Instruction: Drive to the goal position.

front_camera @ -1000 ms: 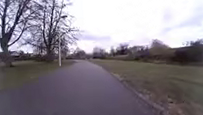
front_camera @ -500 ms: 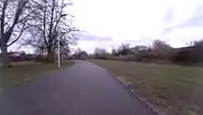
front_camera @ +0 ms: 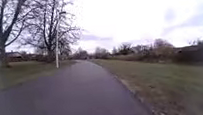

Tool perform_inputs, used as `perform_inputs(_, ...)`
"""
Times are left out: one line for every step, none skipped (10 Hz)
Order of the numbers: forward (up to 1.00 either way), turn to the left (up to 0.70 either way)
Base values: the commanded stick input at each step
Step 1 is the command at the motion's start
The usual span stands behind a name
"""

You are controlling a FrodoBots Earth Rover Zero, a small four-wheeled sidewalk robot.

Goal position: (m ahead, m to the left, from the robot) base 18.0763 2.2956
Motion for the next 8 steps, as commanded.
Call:
perform_inputs(1.0, 0.0)
perform_inputs(1.0, 0.0)
perform_inputs(1.0, 0.0)
perform_inputs(1.0, 0.0)
perform_inputs(1.0, 0.0)
perform_inputs(1.0, 0.0)
perform_inputs(1.0, 0.0)
perform_inputs(1.0, 0.0)
